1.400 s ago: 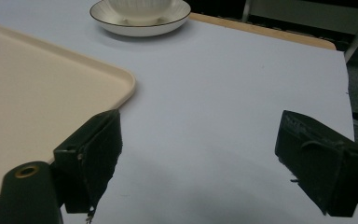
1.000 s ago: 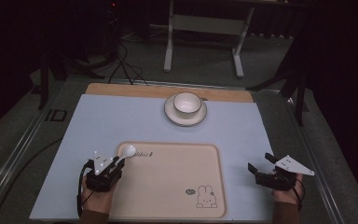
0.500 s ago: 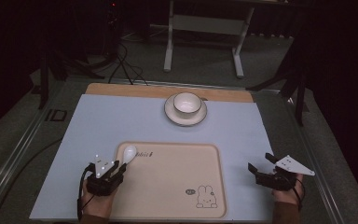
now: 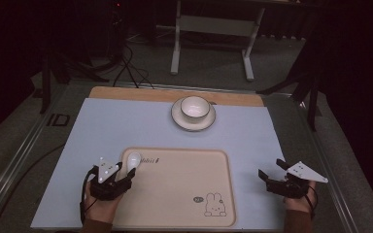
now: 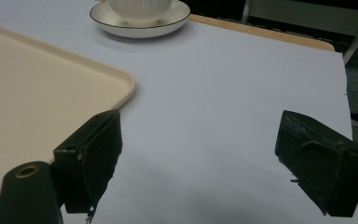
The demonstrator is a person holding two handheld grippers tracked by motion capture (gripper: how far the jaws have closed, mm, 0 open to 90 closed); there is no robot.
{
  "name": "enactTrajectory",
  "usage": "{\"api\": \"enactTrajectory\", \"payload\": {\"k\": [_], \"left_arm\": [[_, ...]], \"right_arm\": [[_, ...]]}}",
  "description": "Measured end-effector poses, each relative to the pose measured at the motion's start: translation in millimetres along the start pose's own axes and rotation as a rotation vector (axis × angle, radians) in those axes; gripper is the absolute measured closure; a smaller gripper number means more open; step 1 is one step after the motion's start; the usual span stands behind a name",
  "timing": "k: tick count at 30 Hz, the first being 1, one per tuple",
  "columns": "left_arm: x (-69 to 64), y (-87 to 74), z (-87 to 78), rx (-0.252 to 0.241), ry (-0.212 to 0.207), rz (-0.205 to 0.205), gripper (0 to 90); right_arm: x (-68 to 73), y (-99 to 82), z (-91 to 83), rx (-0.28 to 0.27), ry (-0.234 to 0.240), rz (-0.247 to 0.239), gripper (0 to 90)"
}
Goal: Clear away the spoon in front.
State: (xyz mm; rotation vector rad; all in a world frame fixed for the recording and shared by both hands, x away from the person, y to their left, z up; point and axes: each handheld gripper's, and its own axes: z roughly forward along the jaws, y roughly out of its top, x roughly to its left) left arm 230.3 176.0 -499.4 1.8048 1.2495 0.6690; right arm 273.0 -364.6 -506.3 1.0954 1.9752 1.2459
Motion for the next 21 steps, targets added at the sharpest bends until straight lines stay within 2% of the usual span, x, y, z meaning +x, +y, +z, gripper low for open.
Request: {"api": "enactTrajectory", "payload": {"k": [3, 8, 14, 21], "left_arm": [[0.8, 2.9, 1.8, -0.013, -0.009, 0.026, 43.0], [6.9, 7.0, 2.6, -0.041, -0.007, 0.043, 40.3], [17.2, 10.0, -1.5, -0.083, 0.005, 0.037, 39.1], [34.4, 12.3, -8.7, -0.113, 0.050, 0.009, 39.0]], "right_arm": [[0.1, 0.2, -0.5, -0.004, 0.001, 0.000, 14.4], [0.0, 0.5, -1.3, -0.009, 0.004, 0.000, 14.4], [-0.7, 0.6, -2.7, -0.020, 0.006, 0.002, 14.4], [-2.3, 0.4, -4.1, -0.028, 0.004, 0.005, 14.4]]}}
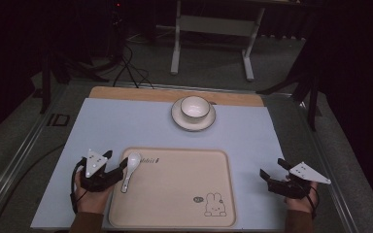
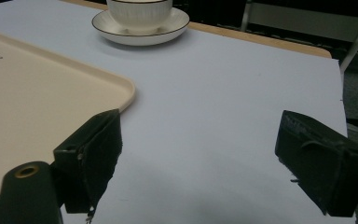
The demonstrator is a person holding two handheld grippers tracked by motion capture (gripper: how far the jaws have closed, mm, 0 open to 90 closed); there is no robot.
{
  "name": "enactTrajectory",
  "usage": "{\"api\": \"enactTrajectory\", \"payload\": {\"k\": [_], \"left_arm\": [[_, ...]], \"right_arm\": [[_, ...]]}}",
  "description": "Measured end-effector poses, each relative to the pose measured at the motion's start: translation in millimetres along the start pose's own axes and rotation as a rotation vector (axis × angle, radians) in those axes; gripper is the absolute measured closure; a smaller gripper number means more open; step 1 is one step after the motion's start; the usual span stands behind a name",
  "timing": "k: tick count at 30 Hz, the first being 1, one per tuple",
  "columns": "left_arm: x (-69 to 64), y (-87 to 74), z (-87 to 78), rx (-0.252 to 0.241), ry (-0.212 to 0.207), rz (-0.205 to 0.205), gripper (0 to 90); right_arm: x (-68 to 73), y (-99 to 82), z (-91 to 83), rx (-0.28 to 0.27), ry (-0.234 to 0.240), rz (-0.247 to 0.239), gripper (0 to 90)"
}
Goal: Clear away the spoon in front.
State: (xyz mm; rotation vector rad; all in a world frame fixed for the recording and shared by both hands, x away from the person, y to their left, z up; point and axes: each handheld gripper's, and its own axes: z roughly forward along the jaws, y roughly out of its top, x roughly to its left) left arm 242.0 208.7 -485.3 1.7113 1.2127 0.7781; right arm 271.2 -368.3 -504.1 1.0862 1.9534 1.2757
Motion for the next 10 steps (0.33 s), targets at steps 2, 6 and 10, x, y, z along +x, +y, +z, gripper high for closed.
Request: {"api": "enactTrajectory", "payload": {"k": [2, 6, 10], "left_arm": [[3.1, 0.2, -1.2, -0.002, 0.008, -0.004, 39.0], [16.7, 0.1, -5.7, -0.013, 0.047, -0.034, 39.0], [30.2, -1.1, -6.5, -0.016, 0.074, -0.047, 39.1]], "right_arm": [[-0.4, -0.1, -0.2, 0.000, -0.002, 0.001, 14.4], [-3.0, -0.7, -2.2, -0.006, -0.007, 0.009, 14.4], [-5.2, -1.4, -3.5, -0.009, -0.010, 0.016, 14.4]]}}
